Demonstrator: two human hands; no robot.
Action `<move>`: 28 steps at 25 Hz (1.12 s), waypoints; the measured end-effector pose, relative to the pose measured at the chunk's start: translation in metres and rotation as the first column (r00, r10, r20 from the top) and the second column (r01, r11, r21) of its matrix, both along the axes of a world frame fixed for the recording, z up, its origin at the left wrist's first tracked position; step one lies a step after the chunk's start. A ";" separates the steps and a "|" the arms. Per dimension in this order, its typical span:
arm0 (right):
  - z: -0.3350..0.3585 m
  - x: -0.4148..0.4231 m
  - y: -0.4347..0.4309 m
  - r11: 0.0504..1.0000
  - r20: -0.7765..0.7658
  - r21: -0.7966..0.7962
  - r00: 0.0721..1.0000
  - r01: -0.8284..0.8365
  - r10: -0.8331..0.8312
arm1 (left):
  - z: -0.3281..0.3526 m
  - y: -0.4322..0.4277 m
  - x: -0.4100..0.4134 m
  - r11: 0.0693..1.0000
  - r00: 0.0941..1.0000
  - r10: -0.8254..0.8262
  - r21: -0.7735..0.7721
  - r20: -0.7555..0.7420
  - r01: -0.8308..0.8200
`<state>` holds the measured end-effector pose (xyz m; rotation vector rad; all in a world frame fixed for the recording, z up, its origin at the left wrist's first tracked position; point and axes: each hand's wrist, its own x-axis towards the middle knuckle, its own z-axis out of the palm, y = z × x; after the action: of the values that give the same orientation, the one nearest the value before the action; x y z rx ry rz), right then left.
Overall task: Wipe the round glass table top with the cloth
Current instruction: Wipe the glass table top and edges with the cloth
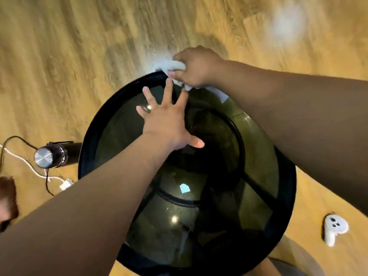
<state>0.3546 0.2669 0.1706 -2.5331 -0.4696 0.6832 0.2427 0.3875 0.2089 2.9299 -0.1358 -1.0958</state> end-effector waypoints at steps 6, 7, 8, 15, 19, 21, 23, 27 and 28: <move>-0.007 -0.067 -0.091 0.915 -0.008 -0.010 0.915 0.403 -0.403 | 0.004 -0.008 -0.002 0.998 0.999 0.030 0.048 -0.014 -0.029; -0.005 -0.089 -0.107 0.886 -0.010 -0.010 0.886 0.464 -0.464 | 0.005 -0.008 -0.002 0.998 1.000 0.025 0.049 -0.011 -0.025; -0.003 -0.110 -0.120 0.848 -0.020 -0.006 0.848 0.530 -0.530 | 0.005 -0.008 -0.001 0.998 1.000 0.018 0.053 -0.008 -0.017; 0.019 -0.293 -0.143 0.490 -0.117 -0.015 0.485 0.872 -0.867 | 0.004 -0.009 -0.001 0.996 1.000 -0.018 0.084 0.008 0.018; 0.028 -0.339 -0.136 0.473 -0.165 -0.035 0.462 0.880 -0.871 | 0.003 -0.007 0.000 0.996 0.999 -0.032 0.087 0.027 0.030; 0.021 -0.313 -0.141 0.497 -0.142 -0.010 0.491 0.867 -0.859 | 0.002 -0.006 -0.001 0.996 0.999 -0.040 0.084 0.031 0.038; 0.012 -0.269 -0.148 0.574 -0.108 0.028 0.573 0.819 -0.813 | 0.001 -0.007 0.000 0.997 0.999 -0.024 0.076 0.034 0.021; 0.008 -0.192 -0.149 0.705 -0.147 0.105 0.712 0.701 -0.687 | 0.003 -0.006 0.001 0.997 0.999 -0.024 0.079 0.029 0.021; 0.007 -0.193 -0.148 0.681 -0.166 0.107 0.688 0.725 -0.706 | 0.004 -0.006 0.000 0.998 0.999 -0.031 0.061 0.039 0.028</move>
<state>0.1620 0.1190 0.1772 -2.2245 0.4990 0.4383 0.2427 0.3819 0.2133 3.0136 -0.1499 -1.0635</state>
